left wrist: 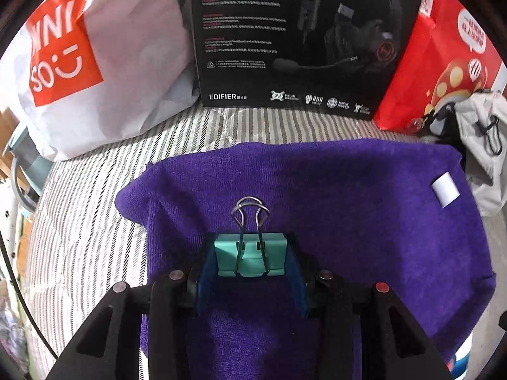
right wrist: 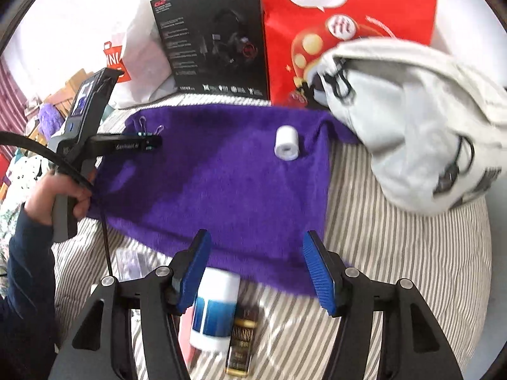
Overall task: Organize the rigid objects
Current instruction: 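Lower the binder clip onto the purple towel and open the left gripper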
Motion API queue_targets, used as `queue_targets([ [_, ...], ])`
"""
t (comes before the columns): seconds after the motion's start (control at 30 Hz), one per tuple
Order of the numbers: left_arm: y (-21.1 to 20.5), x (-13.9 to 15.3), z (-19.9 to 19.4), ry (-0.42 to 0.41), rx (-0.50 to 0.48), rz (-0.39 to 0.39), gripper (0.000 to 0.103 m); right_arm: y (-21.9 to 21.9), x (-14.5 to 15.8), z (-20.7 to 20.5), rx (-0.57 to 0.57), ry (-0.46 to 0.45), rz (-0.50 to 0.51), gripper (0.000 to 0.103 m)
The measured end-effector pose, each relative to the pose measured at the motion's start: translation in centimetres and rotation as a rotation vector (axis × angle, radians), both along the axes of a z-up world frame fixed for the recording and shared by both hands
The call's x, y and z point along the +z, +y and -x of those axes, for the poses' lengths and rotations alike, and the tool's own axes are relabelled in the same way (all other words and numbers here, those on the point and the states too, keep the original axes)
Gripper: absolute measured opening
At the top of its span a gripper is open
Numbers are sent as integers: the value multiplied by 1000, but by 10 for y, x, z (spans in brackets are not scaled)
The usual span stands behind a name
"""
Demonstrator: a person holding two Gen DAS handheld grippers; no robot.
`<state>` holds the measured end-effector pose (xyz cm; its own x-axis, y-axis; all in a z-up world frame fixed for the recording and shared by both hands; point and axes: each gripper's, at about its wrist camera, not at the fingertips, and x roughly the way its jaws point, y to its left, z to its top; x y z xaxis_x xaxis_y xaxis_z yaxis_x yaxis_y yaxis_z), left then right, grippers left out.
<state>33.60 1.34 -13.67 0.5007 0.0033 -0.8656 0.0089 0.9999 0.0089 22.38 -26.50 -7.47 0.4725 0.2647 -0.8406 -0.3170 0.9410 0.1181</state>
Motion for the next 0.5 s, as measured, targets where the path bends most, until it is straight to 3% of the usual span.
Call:
queue_targets([
  [0.13, -5, -2, -3, 4, 1, -23, 41, -11, -2, 11, -29, 5, -14, 60],
  [0.23, -7, -4, -3, 7, 17, -63, 58, -19, -1, 19, -41, 2, -22, 60],
  [0.37, -11, -4, 3, 14, -8, -64, 65, -26, 0, 29, -60, 1, -12, 60],
  [0.5, -16, -2, 14, 37, -12, -68, 66, -33, 4, 42, -84, -10, -39, 60],
])
